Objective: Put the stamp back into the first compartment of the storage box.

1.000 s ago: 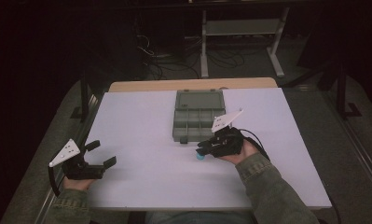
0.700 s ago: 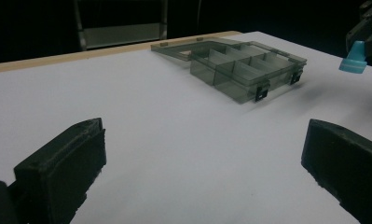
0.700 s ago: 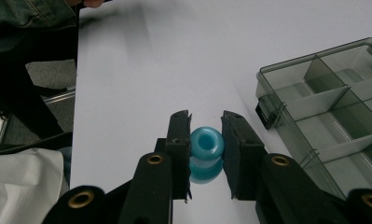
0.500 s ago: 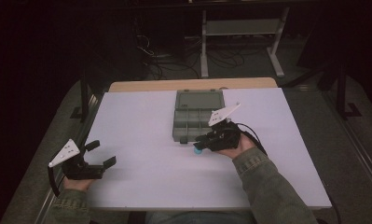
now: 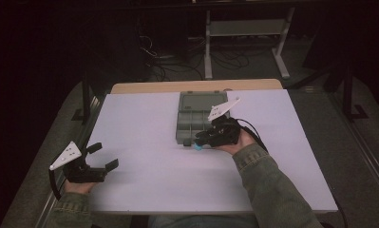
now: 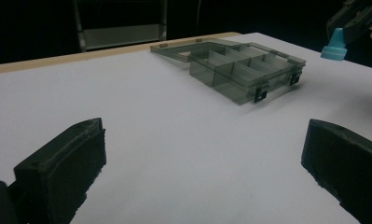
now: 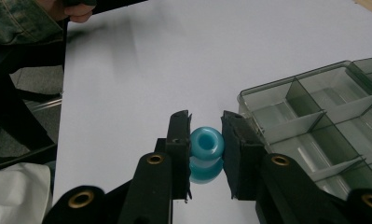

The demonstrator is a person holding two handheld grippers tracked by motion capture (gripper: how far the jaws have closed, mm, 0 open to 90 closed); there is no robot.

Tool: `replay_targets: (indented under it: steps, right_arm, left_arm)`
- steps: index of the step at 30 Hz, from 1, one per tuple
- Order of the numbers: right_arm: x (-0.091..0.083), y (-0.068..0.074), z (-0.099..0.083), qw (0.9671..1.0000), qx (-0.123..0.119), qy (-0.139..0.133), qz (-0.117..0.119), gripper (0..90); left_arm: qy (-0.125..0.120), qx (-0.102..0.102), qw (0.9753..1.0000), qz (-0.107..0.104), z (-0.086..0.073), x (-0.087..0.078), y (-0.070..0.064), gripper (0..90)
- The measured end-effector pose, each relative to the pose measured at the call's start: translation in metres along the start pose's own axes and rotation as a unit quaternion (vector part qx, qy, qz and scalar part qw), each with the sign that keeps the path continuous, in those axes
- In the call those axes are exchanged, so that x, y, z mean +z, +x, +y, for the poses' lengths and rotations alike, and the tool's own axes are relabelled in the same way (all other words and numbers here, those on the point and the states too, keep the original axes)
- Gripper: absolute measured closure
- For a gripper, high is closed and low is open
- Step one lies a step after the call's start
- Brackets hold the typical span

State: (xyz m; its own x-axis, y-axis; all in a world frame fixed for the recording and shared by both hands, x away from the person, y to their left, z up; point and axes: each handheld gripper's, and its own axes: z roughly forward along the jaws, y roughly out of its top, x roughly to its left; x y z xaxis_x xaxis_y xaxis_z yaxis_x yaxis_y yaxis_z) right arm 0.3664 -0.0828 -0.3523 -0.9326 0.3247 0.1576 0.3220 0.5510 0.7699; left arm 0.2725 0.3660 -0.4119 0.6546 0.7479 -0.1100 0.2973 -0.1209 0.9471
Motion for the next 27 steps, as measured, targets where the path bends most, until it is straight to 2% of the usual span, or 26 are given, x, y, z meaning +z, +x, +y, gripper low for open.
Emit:
replay_targets:
  steps: [12,14,15,19,22,23,24,27]
  right_arm:
    - [0.007,-0.010,0.011,1.0000,-0.002,0.001,-0.005,72.2]
    - [0.008,-0.011,0.013,1.0000,0.005,0.001,-0.006,72.2]
    - [0.008,-0.013,0.013,0.9999,-0.002,0.001,-0.010,72.2]
    - [0.010,-0.016,0.016,0.9999,0.005,-0.001,-0.012,72.2]
    - [0.010,-0.020,0.018,0.9999,-0.003,0.001,-0.015,72.2]
    - [0.011,-0.020,0.019,0.9999,0.007,-0.001,-0.015,72.2]
    - [0.011,-0.022,0.020,0.9999,0.001,0.001,-0.016,72.2]
    - [0.012,-0.025,0.022,0.9998,0.005,0.002,-0.018,72.2]
  left_arm:
    - [0.000,-0.001,1.0000,0.000,0.000,-0.001,0.000,0.0]
    - [-0.002,-0.001,1.0000,0.000,0.000,-0.001,0.000,0.0]
    - [-0.002,-0.002,1.0000,0.000,0.000,-0.001,0.000,0.0]
    - [0.000,0.000,1.0000,0.000,0.000,-0.001,0.000,0.0]
    - [0.000,0.001,1.0000,0.000,0.000,-0.001,0.001,0.0]
    - [0.000,0.000,1.0000,0.000,0.000,-0.001,0.001,0.0]
    - [0.000,0.000,1.0000,0.000,0.000,-0.001,0.001,0.0]
    - [-0.001,-0.001,1.0000,-0.001,0.000,-0.001,0.001,0.0]
